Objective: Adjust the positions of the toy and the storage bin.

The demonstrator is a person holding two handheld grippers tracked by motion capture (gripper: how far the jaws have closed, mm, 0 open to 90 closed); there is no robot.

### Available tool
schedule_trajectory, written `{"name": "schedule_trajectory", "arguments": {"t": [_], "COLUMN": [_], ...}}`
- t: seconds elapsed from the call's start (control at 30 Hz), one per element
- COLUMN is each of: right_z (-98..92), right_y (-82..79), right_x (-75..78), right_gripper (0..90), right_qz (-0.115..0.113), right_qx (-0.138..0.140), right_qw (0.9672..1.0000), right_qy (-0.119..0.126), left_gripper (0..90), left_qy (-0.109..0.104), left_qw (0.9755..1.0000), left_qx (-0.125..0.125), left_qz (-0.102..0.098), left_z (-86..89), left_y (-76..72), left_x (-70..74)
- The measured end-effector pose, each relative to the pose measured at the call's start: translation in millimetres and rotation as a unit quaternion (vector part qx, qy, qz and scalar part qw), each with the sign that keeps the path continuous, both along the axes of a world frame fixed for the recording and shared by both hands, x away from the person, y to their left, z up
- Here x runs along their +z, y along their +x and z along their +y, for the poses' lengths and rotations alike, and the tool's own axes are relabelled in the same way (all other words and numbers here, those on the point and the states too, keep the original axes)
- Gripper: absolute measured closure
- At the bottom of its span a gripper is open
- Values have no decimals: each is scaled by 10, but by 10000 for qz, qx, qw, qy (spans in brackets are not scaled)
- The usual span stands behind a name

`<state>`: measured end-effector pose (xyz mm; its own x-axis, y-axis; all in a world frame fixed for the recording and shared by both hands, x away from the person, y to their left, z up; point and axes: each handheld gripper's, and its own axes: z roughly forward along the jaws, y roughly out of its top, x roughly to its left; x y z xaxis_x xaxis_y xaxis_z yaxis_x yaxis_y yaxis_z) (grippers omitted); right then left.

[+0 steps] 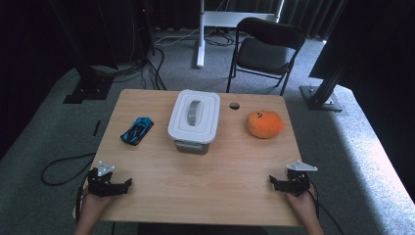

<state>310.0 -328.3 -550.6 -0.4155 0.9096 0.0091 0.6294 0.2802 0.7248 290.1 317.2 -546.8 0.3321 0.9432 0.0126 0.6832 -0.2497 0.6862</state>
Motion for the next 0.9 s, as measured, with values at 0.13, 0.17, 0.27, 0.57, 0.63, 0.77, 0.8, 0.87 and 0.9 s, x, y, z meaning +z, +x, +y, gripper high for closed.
{"name": "schedule_trajectory", "arguments": {"t": [0.13, 0.17, 0.27, 0.57, 0.63, 0.77, 0.8, 0.87, 0.9], "right_z": [-1, 0, 3, -17, -18, -23, -19, -17, -19], "right_y": [0, 7, 22, 127, 142, 227, 248, 265, 285], "right_x": [1, 1, 4, 46, 49, 74, 78, 84, 90], "right_gripper": [114, 114, 112, 128, 128, 128, 128, 128, 128], "right_qz": [4, 8, 22, 206, 221, 270, 275, 273, 292], "right_qx": [6, 11, 33, -110, -130, -172, -169, -171, -178], "right_qw": [10000, 10000, 10000, 9997, 9996, 9995, 9995, 9995, 9994], "right_qy": [0, 2, -7, -96, -92, -8, -32, -29, 6], "left_gripper": [3, 3, 3, 3, 3, 3, 3, 3, 3], "left_qy": [1, -1, 0, -5, -4, -5, -1, -1, -6], "left_qw": [10000, 10000, 10000, 10000, 10000, 10000, 10000, 10000, 10000], "left_qx": [-33, -38, -39, -19, -19, -24, -23, -20, -8], "left_qz": [3, 3, 4, 3, 4, 4, 7, 6, 2], "left_z": [-1, -2, -2, -5, -5, -4, -3, -3, -4], "left_y": [0, -1, -1, -1, -1, 0, 3, 5, 7], "left_x": [0, 1, 1, 1, 1, 1, 1, 1, 1]}}
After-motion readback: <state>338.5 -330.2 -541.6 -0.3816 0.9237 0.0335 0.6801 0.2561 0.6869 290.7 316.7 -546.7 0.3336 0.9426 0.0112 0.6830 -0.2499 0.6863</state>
